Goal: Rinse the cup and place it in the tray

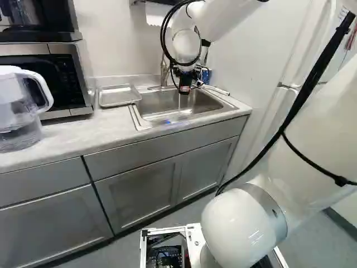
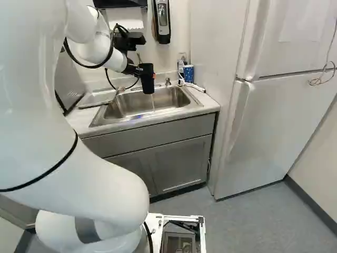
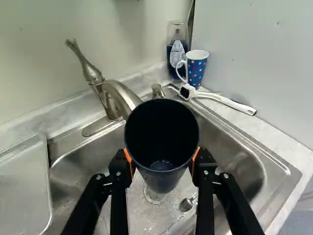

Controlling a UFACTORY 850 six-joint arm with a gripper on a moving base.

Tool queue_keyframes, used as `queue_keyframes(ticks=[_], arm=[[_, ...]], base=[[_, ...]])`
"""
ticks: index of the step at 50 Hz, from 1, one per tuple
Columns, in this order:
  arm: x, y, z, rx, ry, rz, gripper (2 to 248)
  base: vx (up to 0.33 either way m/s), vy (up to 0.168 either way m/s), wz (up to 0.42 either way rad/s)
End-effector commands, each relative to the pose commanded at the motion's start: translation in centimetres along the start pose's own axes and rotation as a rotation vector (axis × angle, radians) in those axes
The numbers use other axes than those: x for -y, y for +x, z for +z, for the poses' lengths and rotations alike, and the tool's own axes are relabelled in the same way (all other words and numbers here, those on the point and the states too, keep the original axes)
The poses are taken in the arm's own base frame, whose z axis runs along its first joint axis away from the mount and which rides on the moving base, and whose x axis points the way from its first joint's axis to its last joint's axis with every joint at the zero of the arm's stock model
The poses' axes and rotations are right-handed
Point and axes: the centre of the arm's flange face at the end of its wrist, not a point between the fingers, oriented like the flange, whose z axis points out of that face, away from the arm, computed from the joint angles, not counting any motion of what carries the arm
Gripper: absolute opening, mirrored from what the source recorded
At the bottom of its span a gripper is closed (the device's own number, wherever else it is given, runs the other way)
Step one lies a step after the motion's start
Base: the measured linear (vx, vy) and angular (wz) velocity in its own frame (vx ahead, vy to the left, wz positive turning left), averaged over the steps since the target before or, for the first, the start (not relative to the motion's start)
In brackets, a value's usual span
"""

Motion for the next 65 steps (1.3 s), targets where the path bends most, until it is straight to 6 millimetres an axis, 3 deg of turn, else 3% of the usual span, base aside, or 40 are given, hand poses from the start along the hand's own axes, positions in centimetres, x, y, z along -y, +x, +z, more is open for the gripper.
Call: queue_keyframes(ticks=[24, 65], arm=[[0.6, -0.3, -0.5, 0.002, 0.070, -0.050, 124], [3.5, -0.9, -1.1, 0.012, 0.221, -0.168, 124]], base=[[0.000, 0.000, 0.000], [0.000, 0.000, 0.000]])
